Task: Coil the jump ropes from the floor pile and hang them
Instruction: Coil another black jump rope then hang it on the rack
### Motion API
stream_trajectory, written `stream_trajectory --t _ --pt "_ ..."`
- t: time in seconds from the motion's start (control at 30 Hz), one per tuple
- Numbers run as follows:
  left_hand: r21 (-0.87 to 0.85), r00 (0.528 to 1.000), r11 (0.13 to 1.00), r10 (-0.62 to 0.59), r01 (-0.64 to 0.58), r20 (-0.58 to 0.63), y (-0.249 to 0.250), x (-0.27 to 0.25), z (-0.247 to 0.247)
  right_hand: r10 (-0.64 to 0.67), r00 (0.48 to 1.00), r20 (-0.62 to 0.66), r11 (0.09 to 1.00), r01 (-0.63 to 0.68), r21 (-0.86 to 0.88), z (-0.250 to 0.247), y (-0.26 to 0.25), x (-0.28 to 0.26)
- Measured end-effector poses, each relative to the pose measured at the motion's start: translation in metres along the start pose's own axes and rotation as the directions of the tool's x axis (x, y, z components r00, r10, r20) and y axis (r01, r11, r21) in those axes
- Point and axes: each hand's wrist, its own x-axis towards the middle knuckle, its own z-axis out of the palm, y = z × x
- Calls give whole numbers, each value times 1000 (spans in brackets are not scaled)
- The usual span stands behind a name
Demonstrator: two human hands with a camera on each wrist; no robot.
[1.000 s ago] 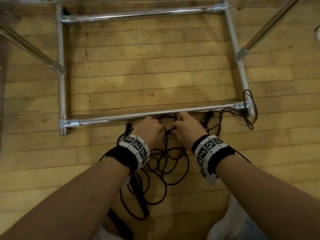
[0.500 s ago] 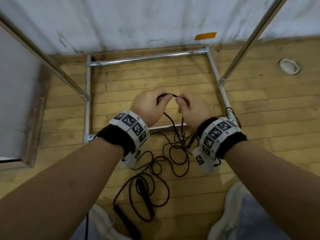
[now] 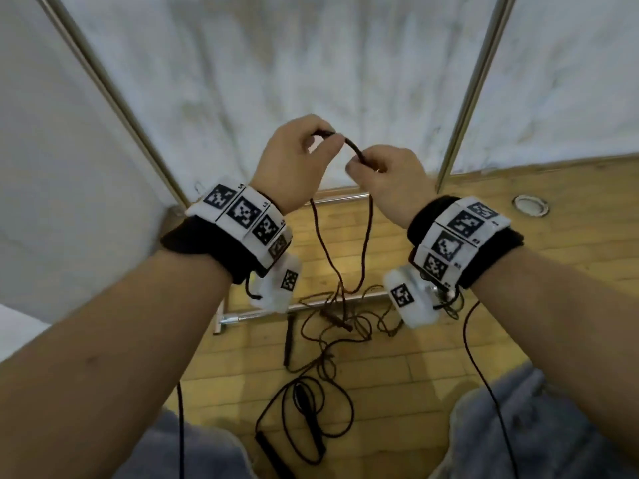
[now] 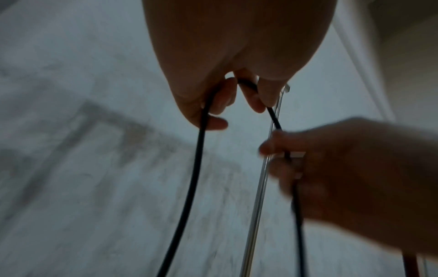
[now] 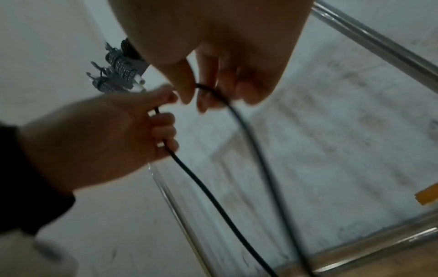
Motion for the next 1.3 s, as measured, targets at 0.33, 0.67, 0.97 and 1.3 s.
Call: stream_trajectory --t 0.33,0.67,0.97,1.3 --pt "-275 978 948 -190 159 -87 10 -7 -18 211 857 470 973 -139 -184 44 5 -24" --pt "110 680 811 -548 574 487 -39 -44 2 369 893 257 882 -424 208 27 29 -15" --pt "148 753 897 -432 417 496 -43 -55 23 414 900 137 718 -416 558 23 13 -15" --pt "-321 897 838 -405 442 180 -14 -23 -1 248 736 631 962 -265 -68 42 29 -42"
